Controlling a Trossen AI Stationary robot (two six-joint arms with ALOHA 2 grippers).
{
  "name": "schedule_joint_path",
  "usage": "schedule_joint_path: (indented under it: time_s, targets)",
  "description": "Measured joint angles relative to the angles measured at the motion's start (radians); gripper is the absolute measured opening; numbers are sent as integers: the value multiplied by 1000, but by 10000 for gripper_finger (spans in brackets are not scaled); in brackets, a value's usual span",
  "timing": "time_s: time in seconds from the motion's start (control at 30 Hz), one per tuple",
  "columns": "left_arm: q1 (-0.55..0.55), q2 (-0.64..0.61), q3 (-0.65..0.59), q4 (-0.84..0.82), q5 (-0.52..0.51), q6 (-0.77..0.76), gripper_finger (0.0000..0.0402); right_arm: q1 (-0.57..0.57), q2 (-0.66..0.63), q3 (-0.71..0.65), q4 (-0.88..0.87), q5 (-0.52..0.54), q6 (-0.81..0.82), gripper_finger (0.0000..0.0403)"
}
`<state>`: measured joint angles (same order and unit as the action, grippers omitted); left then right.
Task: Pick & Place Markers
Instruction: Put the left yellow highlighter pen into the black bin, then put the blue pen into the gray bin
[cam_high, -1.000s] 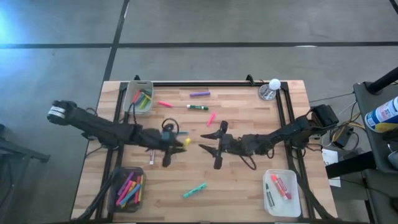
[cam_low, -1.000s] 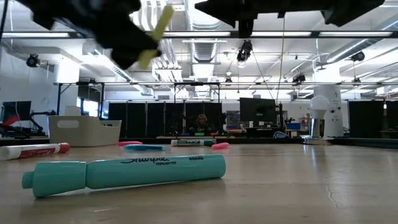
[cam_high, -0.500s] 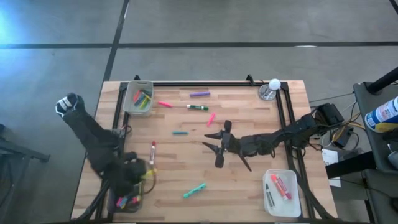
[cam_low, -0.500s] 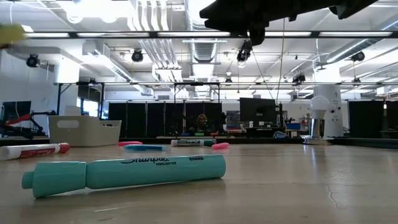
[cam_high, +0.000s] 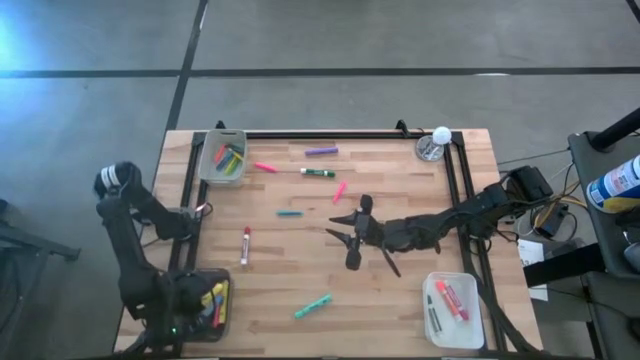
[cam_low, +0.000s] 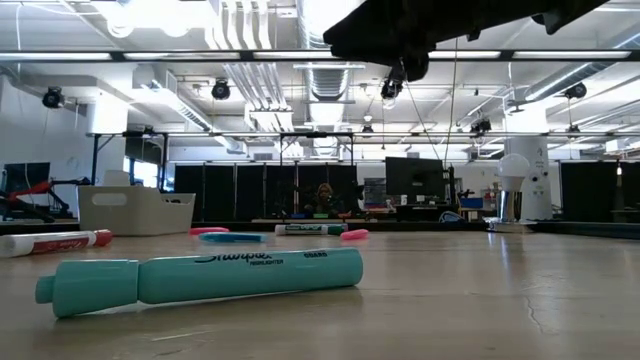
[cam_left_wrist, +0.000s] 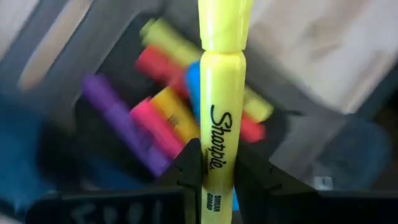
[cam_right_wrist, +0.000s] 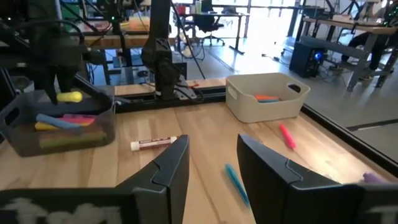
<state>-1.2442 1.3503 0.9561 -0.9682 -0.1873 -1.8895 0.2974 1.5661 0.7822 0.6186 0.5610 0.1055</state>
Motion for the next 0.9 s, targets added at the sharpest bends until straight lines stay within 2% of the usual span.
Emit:
schedule_joint_path:
  time_s: [0.07, 0.17, 0.3, 0.43, 0.57, 0.7, 0.8, 0.9]
  targets:
    - [-16, 14, -15, -3, 35, -74, 59, 0, 0, -1, -4, 0, 0, 128]
    - [-29, 30, -24, -4, 66, -117, 100, 0, 0, -1, -5, 0, 0, 125]
    - [-28, 40, -25, -22, 73, -107, 154, 0, 0, -1, -11, 0, 0, 123]
    - [-23, 24, -21, -39, 74, -56, 176, 0, 0, -1, -18, 0, 0, 123]
    - [-2, 5, 17, -78, 8, 65, 175, 0, 0, -1, -25, 0, 0, 118]
    - [55, -14, 56, -90, -135, 211, 161, 3, 0, -1, -39, 0, -6, 111]
    - [127, -27, 76, -82, -272, 399, 141, 13, 0, -1, -37, 0, -12, 104]
    - [227, -41, 79, -66, -316, 607, 108, 31, 0, -14, -36, 0, -35, 94]
